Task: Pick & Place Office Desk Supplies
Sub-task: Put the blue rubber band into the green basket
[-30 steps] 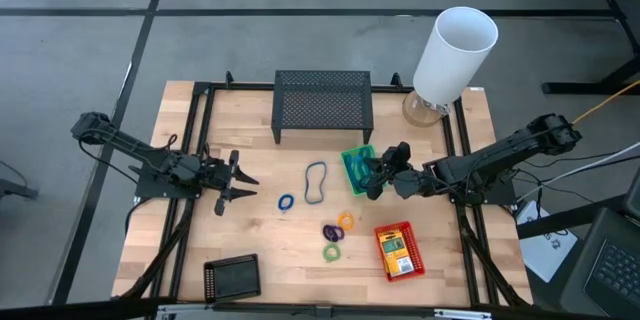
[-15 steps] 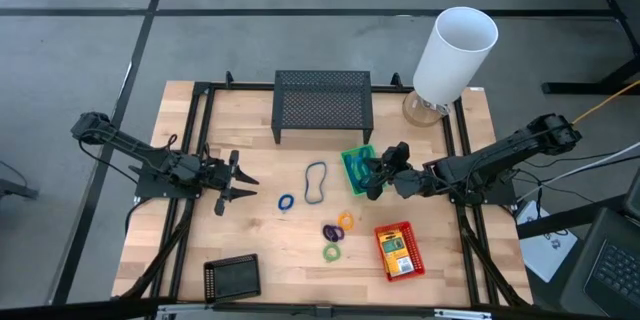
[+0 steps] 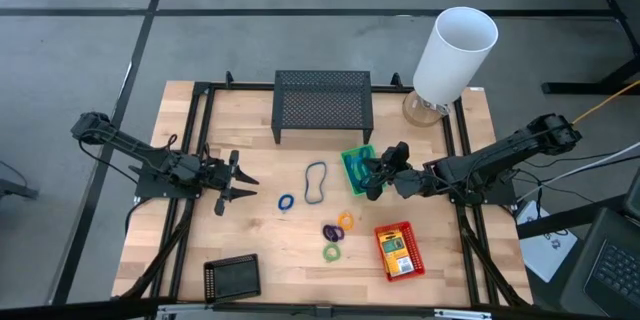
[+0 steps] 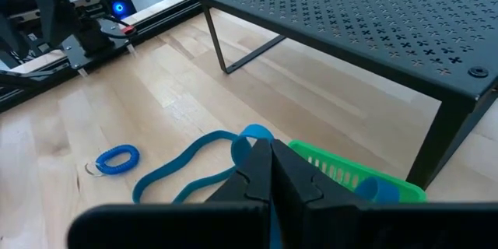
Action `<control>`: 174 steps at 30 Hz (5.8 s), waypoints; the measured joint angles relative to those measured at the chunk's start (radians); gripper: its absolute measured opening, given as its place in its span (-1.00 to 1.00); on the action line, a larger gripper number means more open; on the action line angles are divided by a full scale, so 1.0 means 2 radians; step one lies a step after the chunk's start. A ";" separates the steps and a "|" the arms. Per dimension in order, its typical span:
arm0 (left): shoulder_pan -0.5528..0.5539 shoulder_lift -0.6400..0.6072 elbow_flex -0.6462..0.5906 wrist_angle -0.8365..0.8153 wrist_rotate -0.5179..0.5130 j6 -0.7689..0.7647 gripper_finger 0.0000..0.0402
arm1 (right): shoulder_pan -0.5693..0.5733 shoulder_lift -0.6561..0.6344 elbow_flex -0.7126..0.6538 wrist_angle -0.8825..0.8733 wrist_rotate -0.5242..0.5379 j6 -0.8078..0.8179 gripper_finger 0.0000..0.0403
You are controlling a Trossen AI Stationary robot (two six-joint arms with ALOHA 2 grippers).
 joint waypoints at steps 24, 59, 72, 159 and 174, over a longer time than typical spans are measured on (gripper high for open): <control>0.000 0.000 0.000 0.000 0.000 0.002 -0.36 | 0.000 0.000 0.000 0.002 -0.007 -0.008 -1.00; 0.000 0.000 0.000 0.000 0.002 -0.001 -0.36 | 0.000 0.000 0.000 0.006 -0.017 -0.012 -1.00; 0.000 0.000 0.000 0.000 0.002 -0.001 -0.36 | 0.000 0.000 0.000 0.006 -0.020 -0.013 -1.00; 0.000 -0.024 -0.001 0.090 0.005 0.092 -0.36 | -0.013 0.019 -0.045 0.258 -0.063 -0.118 0.17; -0.056 -0.206 0.000 -0.041 -0.021 0.123 -0.36 | -0.032 0.208 0.137 0.265 -0.219 -0.218 0.17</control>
